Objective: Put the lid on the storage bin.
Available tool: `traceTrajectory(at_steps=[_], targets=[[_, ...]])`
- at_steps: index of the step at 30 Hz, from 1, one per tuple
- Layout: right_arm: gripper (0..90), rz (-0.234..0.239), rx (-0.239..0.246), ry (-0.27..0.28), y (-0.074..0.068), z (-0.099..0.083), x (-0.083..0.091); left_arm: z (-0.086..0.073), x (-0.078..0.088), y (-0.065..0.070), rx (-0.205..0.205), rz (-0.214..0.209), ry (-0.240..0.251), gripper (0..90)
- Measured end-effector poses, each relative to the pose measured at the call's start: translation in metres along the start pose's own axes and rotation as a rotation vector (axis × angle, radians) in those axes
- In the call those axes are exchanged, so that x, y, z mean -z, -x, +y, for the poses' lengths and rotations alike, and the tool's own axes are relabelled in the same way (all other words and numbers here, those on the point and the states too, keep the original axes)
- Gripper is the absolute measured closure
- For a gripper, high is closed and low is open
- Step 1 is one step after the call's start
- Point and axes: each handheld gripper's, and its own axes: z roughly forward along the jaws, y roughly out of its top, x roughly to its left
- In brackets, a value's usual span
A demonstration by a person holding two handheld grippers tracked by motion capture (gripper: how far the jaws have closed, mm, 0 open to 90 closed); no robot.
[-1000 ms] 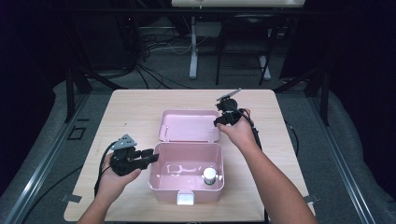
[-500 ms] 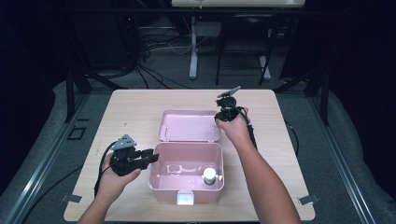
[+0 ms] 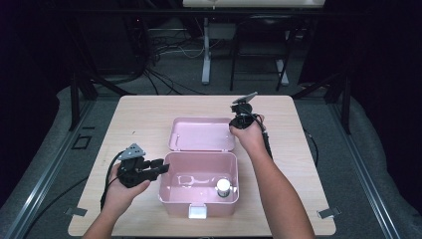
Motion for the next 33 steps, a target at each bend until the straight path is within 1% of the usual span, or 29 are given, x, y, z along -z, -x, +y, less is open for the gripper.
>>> traceTrajectory(at_steps=[4, 11, 15, 20, 27, 29, 33], targets=[[80.3, 0.002, 0.000, -0.002, -0.001, 0.000, 0.000, 0.000, 0.000, 0.000, 0.000, 0.000, -0.001, 64.5], [81.4, -0.002, -0.002, -0.002, -0.002, 0.000, 0.002, 0.000, 0.000, 0.000, 0.000, 0.001, -0.001, 64.4], [81.7, -0.008, 0.004, 0.008, -0.004, 0.000, 0.004, 0.000, 0.000, 0.000, 0.000, 0.001, -0.002, 64.5], [82.2, -0.001, 0.001, 0.030, -0.004, 0.001, 0.008, 0.000, 0.000, 0.000, 0.001, 0.001, -0.001, 64.4], [82.6, -0.003, 0.004, 0.041, -0.004, 0.000, 0.012, 0.000, 0.000, 0.000, 0.001, 0.001, 0.000, 64.6], [82.8, -0.006, 0.011, 0.052, -0.005, 0.000, 0.014, 0.000, 0.000, 0.000, 0.002, 0.001, 0.000, 64.6], [83.3, -0.009, 0.007, 0.063, -0.006, 0.001, 0.017, 0.000, 0.000, 0.000, 0.001, 0.003, 0.000, 64.6]])
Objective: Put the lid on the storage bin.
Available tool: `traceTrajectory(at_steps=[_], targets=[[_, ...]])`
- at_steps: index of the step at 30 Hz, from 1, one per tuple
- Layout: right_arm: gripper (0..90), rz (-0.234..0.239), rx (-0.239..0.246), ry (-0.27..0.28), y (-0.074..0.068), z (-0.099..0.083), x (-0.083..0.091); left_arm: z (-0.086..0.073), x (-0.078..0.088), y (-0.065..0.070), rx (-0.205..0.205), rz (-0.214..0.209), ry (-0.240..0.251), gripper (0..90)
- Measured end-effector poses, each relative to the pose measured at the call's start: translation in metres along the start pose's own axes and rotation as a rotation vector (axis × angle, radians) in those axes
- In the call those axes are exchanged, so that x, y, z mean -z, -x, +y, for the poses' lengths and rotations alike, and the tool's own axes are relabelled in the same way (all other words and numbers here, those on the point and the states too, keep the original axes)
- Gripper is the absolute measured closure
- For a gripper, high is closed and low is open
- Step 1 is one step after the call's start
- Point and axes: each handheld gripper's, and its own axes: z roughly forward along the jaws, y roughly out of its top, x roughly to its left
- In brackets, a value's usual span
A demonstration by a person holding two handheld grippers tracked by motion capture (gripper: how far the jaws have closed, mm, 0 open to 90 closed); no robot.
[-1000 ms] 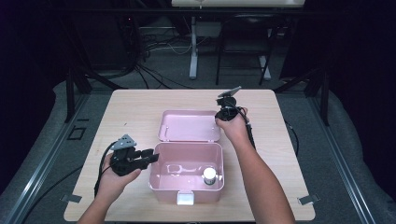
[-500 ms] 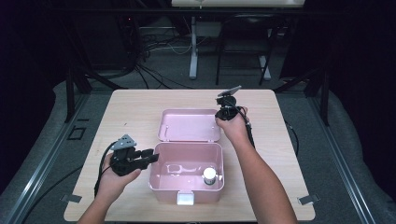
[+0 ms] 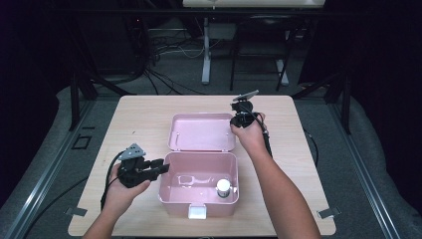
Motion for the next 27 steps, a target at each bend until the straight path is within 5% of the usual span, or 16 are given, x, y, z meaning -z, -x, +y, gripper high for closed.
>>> traceTrajectory(at_steps=[27], targets=[[85.2, 0.001, 0.036, 0.079, -0.006, 0.005, 0.031, 0.000, 0.000, -0.001, 0.016, -0.004, -0.004, 64.3]])
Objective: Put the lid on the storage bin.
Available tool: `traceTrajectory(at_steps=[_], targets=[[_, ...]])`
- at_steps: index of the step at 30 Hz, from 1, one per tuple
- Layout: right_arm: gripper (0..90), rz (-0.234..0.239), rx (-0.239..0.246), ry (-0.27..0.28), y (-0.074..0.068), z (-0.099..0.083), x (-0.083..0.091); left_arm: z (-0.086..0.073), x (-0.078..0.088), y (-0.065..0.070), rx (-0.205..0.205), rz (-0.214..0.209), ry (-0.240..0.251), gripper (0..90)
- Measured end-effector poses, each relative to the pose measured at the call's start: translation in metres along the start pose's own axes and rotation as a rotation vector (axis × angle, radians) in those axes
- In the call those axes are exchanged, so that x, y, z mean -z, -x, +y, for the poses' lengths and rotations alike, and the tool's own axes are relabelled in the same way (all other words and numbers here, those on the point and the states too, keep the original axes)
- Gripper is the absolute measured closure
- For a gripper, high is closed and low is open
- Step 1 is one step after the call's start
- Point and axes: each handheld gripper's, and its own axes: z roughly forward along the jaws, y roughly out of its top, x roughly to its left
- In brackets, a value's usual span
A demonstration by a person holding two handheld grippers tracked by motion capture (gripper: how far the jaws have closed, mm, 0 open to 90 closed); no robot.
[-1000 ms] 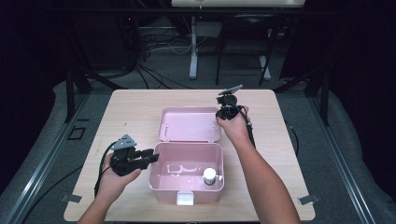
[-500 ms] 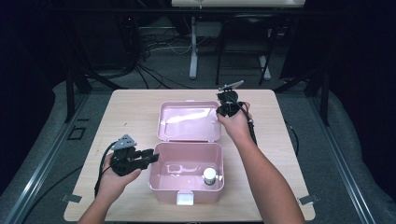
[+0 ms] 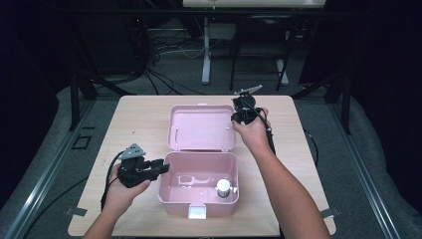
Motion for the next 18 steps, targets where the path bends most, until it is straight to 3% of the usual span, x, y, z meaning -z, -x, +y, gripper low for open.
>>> traceTrajectory(at_steps=[18], targets=[[85.6, 0.029, 0.023, 0.071, -0.001, -0.003, 0.024, 0.000, 0.000, 0.002, 0.015, 0.012, 0.002, 64.9]])
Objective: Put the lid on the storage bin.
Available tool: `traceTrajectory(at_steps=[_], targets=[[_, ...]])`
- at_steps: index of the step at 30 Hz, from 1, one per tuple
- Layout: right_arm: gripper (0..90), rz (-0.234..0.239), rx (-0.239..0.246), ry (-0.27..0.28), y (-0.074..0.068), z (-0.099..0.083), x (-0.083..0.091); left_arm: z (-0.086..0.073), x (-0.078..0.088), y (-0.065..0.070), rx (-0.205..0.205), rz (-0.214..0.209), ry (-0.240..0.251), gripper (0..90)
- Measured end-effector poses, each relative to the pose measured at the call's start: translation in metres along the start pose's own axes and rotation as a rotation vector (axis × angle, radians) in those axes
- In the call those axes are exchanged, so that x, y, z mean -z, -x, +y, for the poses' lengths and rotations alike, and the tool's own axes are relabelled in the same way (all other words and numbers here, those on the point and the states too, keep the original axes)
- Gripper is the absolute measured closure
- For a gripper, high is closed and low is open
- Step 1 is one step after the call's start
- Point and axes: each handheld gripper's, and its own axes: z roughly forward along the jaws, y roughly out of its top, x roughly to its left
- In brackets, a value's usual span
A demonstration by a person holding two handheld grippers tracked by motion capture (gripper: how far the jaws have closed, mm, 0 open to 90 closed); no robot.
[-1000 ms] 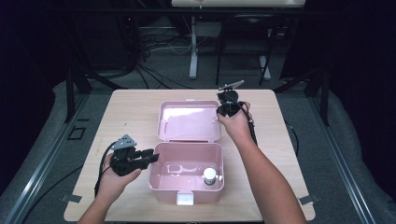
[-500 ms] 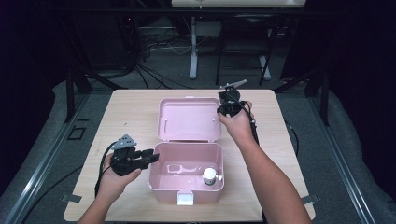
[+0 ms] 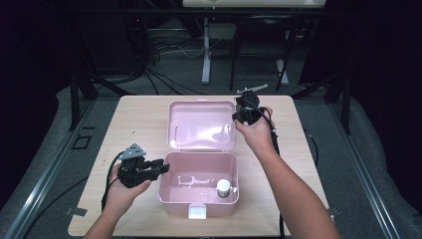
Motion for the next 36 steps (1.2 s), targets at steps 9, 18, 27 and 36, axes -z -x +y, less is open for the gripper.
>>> traceTrajectory(at_steps=[9, 18, 27, 36], targets=[[85.9, 0.010, 0.029, 0.024, -0.003, 0.000, 0.015, 0.000, 0.000, 0.000, 0.016, 0.003, -0.002, 65.7], [86.2, 0.021, 0.049, 0.052, -0.006, -0.002, 0.025, 0.000, 0.001, 0.000, 0.023, -0.003, 0.006, 65.6], [86.5, 0.039, 0.069, 0.082, -0.008, -0.006, 0.036, 0.001, 0.003, 0.000, 0.018, -0.007, 0.002, 66.4], [86.7, 0.048, 0.088, 0.116, -0.012, -0.011, 0.045, 0.002, 0.005, 0.000, 0.016, 0.000, 0.010, 70.6]])
